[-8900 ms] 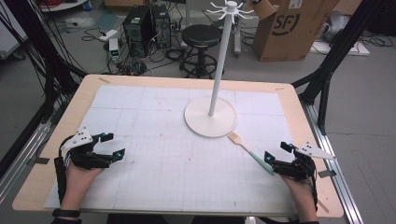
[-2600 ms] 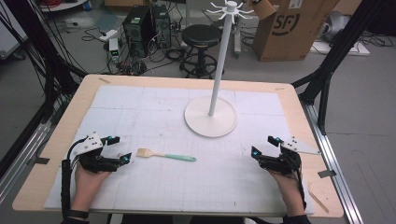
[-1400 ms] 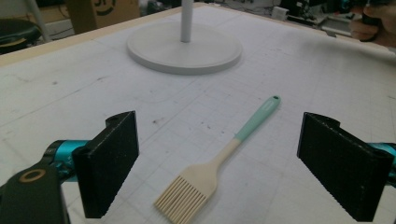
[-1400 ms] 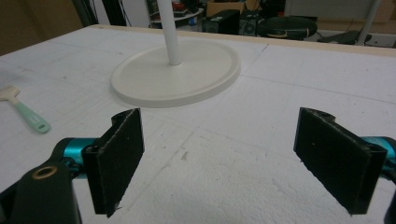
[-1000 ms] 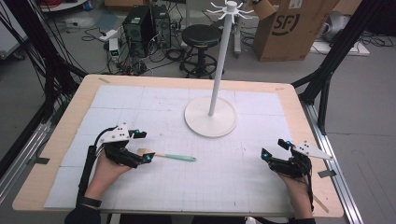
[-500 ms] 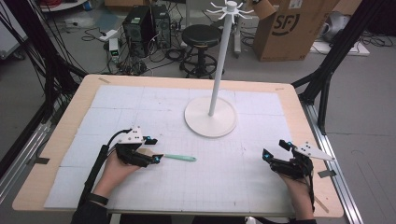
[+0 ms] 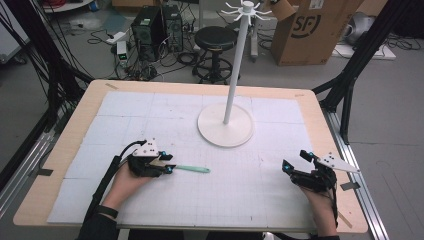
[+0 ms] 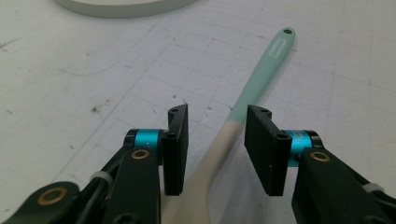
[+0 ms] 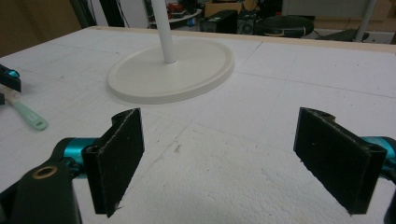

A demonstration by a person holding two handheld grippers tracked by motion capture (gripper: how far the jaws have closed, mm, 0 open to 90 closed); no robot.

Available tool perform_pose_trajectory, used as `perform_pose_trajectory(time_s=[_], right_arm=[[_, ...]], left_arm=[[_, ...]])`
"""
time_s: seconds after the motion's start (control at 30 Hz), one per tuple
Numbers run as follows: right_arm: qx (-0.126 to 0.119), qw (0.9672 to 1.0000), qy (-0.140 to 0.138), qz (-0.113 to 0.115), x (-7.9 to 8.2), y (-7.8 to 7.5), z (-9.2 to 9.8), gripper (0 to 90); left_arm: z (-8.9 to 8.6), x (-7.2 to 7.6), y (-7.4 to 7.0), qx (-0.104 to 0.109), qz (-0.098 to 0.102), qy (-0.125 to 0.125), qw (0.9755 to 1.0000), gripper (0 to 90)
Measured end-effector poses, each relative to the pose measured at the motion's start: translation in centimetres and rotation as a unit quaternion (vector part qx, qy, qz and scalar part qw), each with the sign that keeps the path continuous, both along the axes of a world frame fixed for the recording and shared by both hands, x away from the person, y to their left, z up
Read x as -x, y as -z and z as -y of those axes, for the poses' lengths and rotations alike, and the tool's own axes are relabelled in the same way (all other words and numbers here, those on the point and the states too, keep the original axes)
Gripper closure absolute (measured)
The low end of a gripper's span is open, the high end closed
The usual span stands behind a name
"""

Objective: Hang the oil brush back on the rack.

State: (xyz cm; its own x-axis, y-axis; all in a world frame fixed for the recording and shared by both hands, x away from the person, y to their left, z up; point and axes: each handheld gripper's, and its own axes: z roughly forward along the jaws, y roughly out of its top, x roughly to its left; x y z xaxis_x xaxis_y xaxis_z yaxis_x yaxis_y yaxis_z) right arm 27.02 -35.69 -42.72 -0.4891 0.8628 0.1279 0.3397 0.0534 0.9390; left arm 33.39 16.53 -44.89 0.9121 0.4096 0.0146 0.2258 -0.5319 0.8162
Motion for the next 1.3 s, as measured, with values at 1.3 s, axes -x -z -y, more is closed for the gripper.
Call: perform_pose_trajectory(time_s=[1.3], right_arm=[[-0.009, 1.0000, -0.001, -0.002, -0.09, 0.04, 0.35, 15.4]], left_arm=[[0.61, 0.44, 0.06, -0.022, 0.001, 0.019, 0.9996, 81.9]])
